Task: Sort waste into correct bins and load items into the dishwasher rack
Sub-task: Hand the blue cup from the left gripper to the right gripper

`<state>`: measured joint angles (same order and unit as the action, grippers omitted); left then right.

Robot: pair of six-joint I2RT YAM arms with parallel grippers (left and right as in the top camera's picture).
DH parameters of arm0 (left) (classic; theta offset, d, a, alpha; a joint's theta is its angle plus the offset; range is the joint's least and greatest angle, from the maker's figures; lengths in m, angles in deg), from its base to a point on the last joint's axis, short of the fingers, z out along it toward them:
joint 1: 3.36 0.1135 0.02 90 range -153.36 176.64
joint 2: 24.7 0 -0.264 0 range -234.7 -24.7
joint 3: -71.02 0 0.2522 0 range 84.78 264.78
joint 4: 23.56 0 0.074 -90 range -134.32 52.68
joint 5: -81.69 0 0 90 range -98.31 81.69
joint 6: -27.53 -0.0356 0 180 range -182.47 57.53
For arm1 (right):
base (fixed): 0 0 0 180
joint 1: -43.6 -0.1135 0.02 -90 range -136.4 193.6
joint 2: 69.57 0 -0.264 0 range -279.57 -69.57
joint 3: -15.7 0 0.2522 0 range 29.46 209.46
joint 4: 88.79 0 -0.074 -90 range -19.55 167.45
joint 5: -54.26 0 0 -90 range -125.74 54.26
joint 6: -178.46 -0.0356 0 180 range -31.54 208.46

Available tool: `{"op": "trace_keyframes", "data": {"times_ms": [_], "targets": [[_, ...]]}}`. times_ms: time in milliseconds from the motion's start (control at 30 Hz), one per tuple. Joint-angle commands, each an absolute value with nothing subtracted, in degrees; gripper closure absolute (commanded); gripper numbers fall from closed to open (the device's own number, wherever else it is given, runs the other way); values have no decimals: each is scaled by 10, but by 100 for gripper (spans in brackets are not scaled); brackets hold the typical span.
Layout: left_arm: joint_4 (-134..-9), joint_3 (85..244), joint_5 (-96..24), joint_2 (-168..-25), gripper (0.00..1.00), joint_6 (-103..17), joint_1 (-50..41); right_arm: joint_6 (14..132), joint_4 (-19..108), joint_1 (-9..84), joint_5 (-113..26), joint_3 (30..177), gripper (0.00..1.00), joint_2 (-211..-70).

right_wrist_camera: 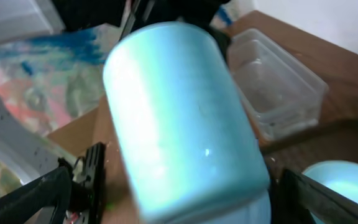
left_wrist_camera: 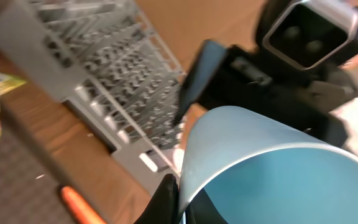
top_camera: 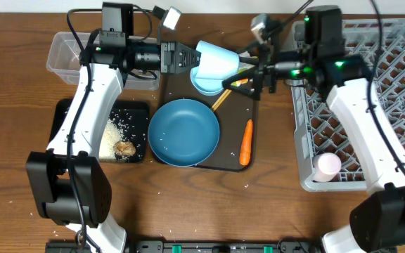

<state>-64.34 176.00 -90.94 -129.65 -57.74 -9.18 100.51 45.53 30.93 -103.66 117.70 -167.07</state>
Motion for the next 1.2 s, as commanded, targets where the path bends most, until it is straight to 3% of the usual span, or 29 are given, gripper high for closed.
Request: {"op": "trace_keyframes", "data": {"times_ms": [0, 233, 433, 600, 667, 767, 833, 1000, 1167], "targets": [[-642, 1766, -970, -1296, 94, -575, -92, 992, 483, 296, -1061, 1162, 1, -1671], [-642, 1765, -983, -1296, 94, -574, -96, 955, 548, 284, -1063, 1152, 5, -1671], [-642, 1760, -978, -1296, 94, -575, -119, 951, 576, 270, -1078, 1152, 19, -1671], [-642, 1759, -972, -1296, 94, -575, -123, 947, 575, 266, -1079, 1152, 40, -1671], [-642, 1759, -972, -1296, 93, -575, -123, 947, 575, 268, -1080, 1152, 42, -1671], [-642, 1759, -972, -1296, 76, -575, -122, 942, 574, 275, -1080, 1152, 44, -1671], [-642, 1759, -971, -1296, 71, -575, -121, 936, 573, 284, -1079, 1152, 48, -1671], [-642, 1759, -946, -1296, 68, -575, -114, 893, 545, 328, -1035, 1152, 57, -1671], [-652, 1759, -873, -1296, 68, -575, -104, 882, 465, 378, -959, 1153, 54, -1666]]}}
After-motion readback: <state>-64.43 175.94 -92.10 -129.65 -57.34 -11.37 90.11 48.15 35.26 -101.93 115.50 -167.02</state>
